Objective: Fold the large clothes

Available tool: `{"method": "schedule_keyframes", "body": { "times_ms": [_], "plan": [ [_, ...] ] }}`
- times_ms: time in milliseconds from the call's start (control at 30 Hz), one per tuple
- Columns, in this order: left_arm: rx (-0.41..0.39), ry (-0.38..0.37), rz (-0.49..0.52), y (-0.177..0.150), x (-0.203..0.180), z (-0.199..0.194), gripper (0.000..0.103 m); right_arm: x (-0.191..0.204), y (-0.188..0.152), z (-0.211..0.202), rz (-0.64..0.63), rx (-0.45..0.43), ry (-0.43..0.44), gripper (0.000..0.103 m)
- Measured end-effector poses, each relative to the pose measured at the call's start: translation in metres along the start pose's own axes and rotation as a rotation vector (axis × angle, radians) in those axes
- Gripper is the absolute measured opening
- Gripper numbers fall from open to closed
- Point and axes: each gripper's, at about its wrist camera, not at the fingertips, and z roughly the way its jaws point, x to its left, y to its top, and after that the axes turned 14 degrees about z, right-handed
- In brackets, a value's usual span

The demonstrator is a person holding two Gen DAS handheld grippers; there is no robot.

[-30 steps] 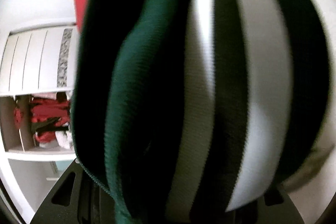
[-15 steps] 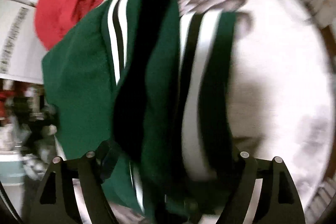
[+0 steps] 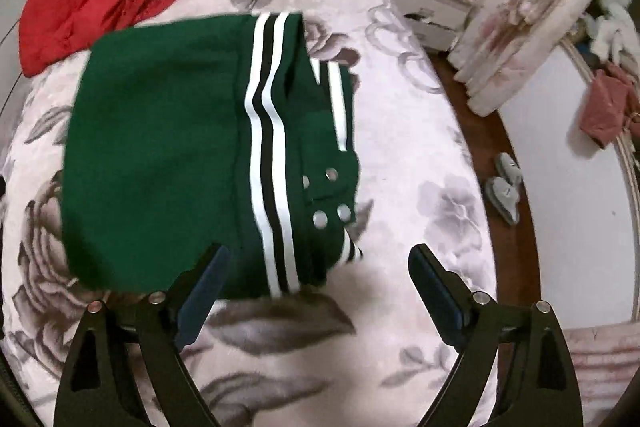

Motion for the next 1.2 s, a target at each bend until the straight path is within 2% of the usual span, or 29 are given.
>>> {"method": "schedule_keyframes", "body": {
  "times_ms": [200,533,667,933,1200],
  "plan": [
    [-0.025,-0.005,0.033,-0.005,-0.035,-0.076,0.095,-0.024,-0.033,-0.101,0.02,-0.068,0.025,0.093],
    [-0.102,0.03,0.064,-0.025,-0.069,-0.252,0.095,-0.081,-0.097,-0.31,0.04,-0.209,0.063,0.093],
    [-0.128,0.071,0.065,-0.034,-0.081,-0.325,0.095,-0.106,-0.122,-0.39,0.032,-0.257,0.106,0.093],
    [-0.177,0.099,0.056,-0.049,-0.097,-0.421,0.095,-0.149,-0.166,-0.503,0.031,-0.334,0.154,0.094],
    [-0.165,0.118,0.053,-0.053,-0.106,-0.467,0.095,-0.173,-0.189,-0.567,0.01,-0.363,0.167,0.094]
  ]
}}
